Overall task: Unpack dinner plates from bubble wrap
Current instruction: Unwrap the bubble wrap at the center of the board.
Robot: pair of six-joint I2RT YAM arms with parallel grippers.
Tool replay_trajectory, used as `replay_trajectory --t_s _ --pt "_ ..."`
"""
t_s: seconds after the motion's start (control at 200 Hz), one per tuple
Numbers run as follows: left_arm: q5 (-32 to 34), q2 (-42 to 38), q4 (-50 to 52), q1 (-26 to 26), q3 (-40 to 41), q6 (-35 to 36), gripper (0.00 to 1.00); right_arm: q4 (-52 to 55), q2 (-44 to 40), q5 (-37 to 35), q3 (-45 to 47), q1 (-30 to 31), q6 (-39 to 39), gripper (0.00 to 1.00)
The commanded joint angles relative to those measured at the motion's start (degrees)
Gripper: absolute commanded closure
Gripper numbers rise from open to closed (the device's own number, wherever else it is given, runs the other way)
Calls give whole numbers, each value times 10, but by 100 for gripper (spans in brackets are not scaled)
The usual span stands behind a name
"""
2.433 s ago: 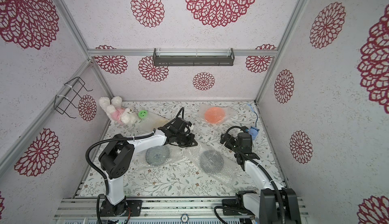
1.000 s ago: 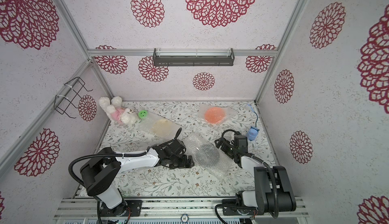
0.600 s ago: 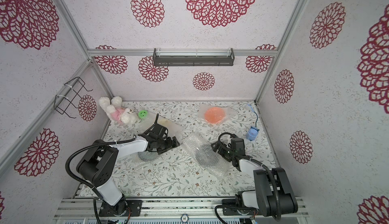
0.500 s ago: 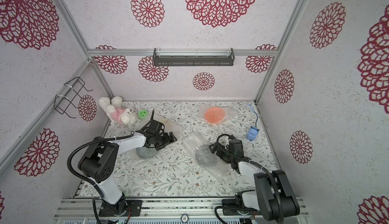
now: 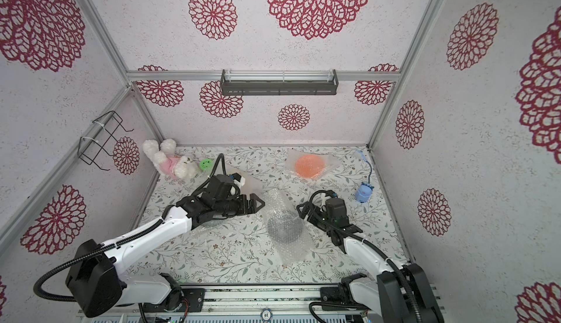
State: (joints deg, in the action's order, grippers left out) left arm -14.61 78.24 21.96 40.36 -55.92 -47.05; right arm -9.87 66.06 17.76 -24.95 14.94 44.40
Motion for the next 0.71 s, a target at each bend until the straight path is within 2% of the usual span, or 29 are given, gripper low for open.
replay_trajectory --t_s 0.0,0.105,0.245,0.42,0.7 --pt "36 28 28 59 17 -32 0 23 44 13 -20 -29 -44 1" --pt "29 67 -10 99 12 -64 8 -34 63 58 -1 -28 -21 2" --pt "21 131 -46 111 -3 -94 16 -57 50 84 32 -18 4 2" --pt "24 156 -61 94 -11 -109 15 -90 22 91 73 29 53 1" --pt "53 75 -9 27 10 -87 7 -199 29 76 111 122 156 1"
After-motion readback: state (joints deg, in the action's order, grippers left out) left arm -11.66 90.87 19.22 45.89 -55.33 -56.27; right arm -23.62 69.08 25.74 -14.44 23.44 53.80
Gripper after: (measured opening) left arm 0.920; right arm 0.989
